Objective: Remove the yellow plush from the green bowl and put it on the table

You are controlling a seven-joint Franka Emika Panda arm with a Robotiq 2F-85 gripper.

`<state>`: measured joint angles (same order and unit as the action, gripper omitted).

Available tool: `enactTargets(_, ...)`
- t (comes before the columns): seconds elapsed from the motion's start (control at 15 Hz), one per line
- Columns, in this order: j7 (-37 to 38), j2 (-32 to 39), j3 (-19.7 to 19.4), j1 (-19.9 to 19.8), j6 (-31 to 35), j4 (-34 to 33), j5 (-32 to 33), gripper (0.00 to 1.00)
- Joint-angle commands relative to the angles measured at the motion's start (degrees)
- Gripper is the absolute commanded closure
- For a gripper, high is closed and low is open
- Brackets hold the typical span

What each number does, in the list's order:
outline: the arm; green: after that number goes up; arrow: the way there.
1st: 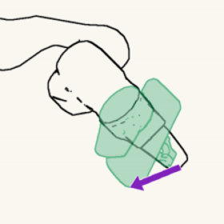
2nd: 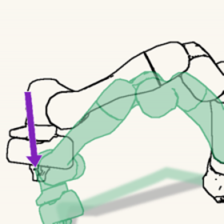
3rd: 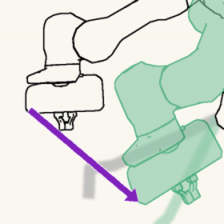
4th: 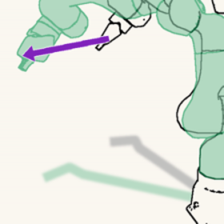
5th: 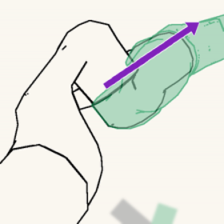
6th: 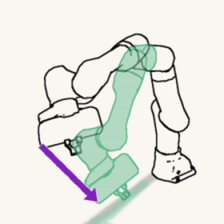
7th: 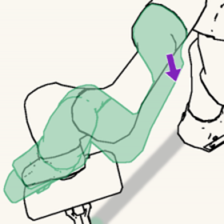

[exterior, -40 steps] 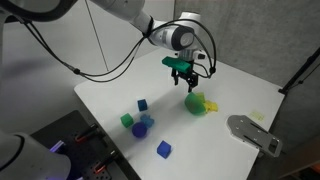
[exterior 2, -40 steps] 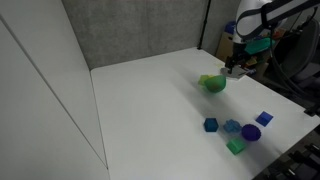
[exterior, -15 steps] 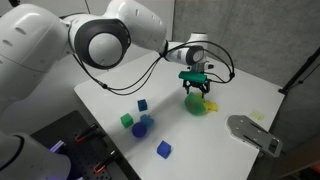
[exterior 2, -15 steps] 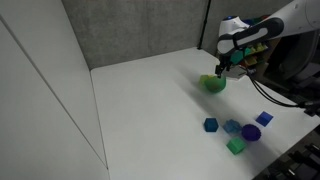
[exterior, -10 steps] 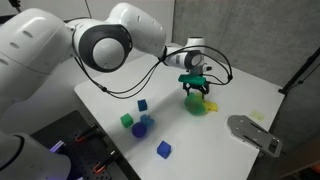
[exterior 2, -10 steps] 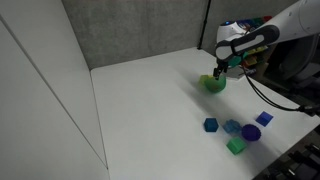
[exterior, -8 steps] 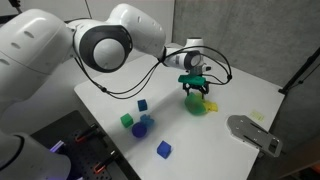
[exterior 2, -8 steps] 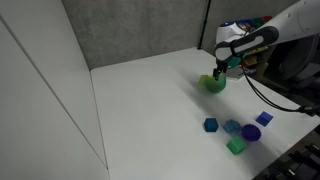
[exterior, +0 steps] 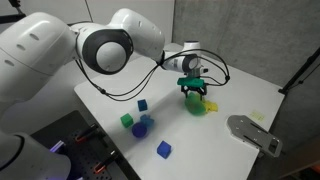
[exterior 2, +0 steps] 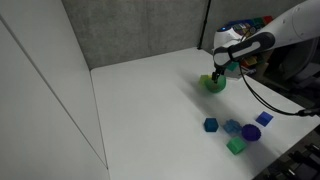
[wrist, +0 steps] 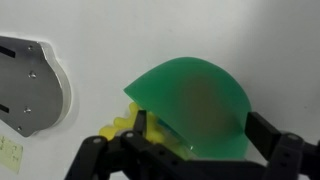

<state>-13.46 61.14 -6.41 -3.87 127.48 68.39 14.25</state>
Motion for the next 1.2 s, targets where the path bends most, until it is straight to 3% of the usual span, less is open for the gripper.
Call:
enactTargets(0.0, -2.0, 2.1, 0.3, -0.4, -0.2, -2.5, 0.8, 0.00)
enactTargets(0.53, -1.0, -0.4, 0.9, -0.1, 1.2, 2.3, 0.2, 0.00)
enactTargets(1.13, 7.6, -7.7, -0.7, 3.8, 14.0, 20.0, 1.0, 0.00)
